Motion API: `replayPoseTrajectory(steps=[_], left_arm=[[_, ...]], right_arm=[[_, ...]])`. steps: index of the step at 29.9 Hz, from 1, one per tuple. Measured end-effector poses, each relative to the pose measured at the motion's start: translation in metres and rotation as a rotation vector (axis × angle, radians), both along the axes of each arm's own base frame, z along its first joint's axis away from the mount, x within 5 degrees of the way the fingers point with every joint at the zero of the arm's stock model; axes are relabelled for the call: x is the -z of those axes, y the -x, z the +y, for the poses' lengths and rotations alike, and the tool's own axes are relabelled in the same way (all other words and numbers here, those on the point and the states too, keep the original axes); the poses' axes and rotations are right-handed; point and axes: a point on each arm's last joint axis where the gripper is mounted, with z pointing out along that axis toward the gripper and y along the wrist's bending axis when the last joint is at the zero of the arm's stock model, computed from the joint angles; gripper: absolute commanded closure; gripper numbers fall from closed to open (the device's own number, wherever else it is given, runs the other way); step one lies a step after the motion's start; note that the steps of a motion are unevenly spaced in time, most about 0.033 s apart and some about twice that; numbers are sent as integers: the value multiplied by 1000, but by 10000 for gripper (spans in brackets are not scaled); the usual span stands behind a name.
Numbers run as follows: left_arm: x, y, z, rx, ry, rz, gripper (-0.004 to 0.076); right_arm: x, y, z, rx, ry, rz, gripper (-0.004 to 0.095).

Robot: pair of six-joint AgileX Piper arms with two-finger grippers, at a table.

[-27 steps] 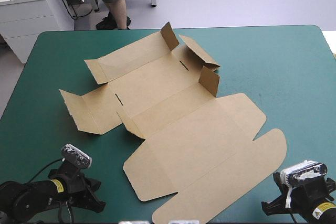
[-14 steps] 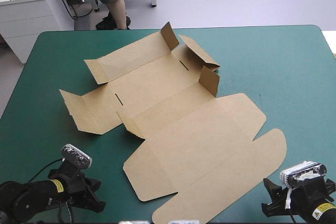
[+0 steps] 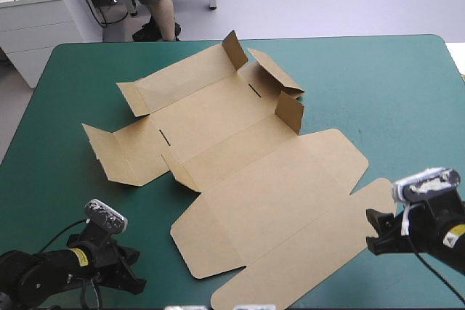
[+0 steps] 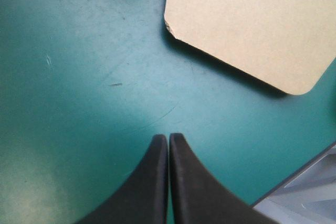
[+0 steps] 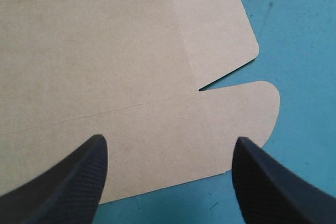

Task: Fold the box

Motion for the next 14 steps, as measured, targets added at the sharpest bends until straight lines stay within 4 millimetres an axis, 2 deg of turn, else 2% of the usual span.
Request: replayPoseTrajectory(steps=[9, 14], left_arm=[[0, 0, 0, -1, 1, -2, 732], [-1, -2, 0, -7, 8, -23, 732]], right_arm=[[-38, -80, 6, -20, 19, 145, 282], [-51, -124, 9, -41, 39, 164, 281]])
